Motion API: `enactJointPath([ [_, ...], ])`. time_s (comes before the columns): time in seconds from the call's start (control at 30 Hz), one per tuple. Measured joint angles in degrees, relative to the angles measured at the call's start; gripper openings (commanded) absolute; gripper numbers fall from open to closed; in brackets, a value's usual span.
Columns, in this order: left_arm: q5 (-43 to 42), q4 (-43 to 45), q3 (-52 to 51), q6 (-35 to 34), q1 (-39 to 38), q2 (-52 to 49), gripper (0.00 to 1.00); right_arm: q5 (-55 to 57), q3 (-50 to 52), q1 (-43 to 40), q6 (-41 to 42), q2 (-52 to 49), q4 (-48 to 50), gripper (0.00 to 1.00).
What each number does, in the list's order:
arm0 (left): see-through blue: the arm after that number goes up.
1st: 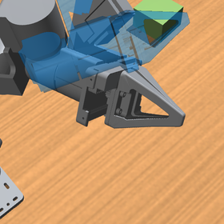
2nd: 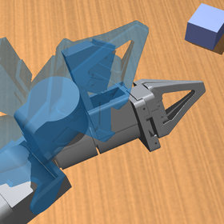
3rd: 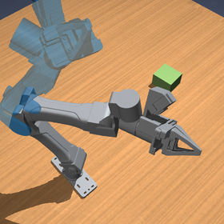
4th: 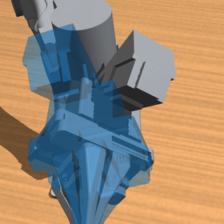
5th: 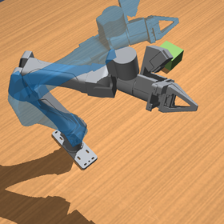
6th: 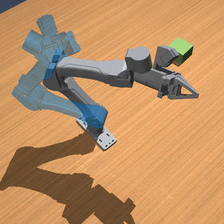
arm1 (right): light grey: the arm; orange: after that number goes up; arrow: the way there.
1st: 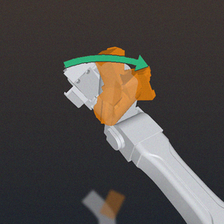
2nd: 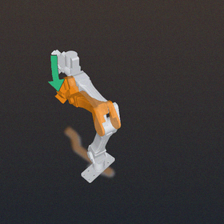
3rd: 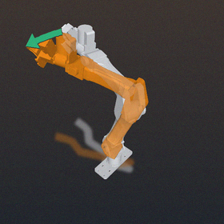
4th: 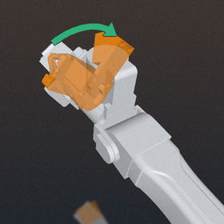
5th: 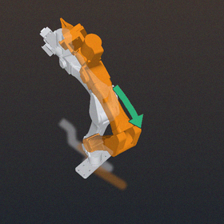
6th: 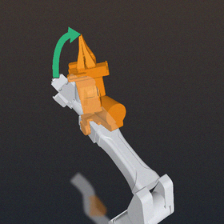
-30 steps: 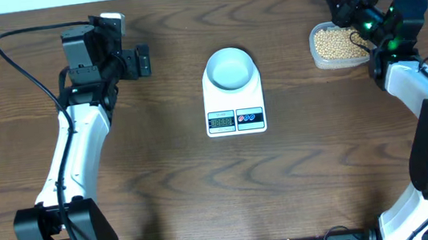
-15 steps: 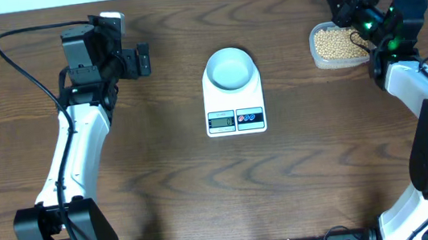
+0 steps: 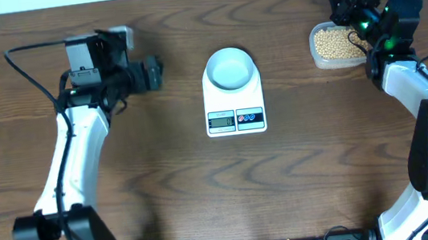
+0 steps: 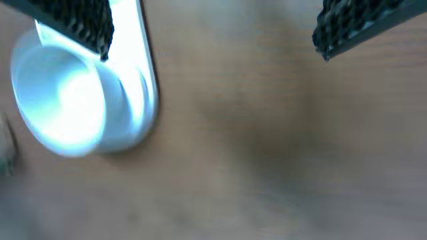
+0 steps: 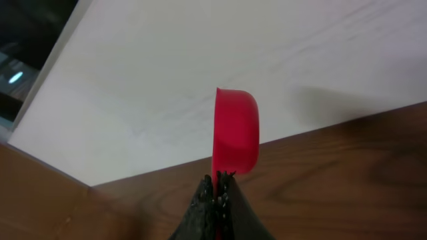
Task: Scoop item into bowl and weigh 50g on scale
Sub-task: 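Lift the left gripper off the scale and retract it leftward, then move the red scoop with the right gripper over the soybean tub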
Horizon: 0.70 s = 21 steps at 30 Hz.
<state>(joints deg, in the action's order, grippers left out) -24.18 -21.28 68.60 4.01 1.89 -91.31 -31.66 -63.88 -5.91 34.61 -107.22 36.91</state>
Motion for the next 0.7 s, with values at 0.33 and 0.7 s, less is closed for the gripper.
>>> enactJointPath([
  [0.33,-5.92,-20.96,1.95,18.69,-0.11,9.14,0.98,0.9,-0.02,0.07,-1.36,0.0,0.13,0.01],
  [0.7,-11.54,-24.0,2.47,29.59,-0.11,9.33,0.98,-0.7,-0.02,0.15,-1.42,0.0,-0.04,0.01],
])
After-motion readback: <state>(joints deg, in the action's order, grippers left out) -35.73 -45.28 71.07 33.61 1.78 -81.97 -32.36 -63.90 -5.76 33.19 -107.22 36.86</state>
